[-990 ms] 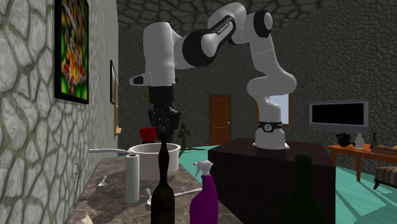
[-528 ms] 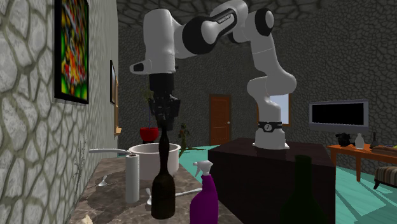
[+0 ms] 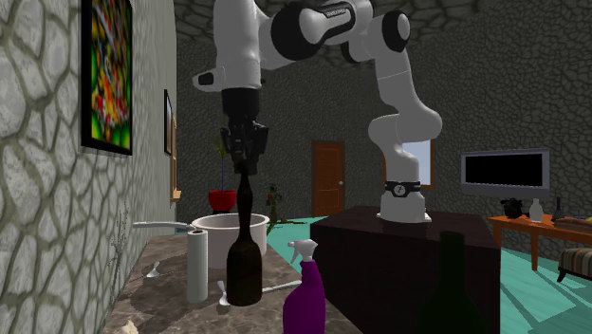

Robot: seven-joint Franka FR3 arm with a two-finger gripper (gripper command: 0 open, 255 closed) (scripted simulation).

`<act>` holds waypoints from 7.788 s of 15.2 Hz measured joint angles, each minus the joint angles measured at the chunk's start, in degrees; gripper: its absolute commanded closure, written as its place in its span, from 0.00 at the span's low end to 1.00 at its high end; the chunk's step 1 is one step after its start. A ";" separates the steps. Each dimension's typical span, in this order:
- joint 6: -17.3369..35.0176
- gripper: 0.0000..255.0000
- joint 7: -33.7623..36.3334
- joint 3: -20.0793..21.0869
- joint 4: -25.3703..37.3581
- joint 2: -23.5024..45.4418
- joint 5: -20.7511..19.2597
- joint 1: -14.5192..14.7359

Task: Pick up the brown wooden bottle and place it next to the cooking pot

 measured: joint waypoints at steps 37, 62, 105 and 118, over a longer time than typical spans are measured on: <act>-26.95 1.00 -1.33 -0.36 22.98 -4.03 -0.31 -0.04; -24.62 1.00 -19.43 -8.09 6.52 -20.03 -3.90 -10.35; 1.92 1.00 -31.85 -15.23 -17.16 -18.63 -4.60 -18.33; 11.18 1.00 -32.28 -15.09 -21.70 -13.64 -2.90 -18.92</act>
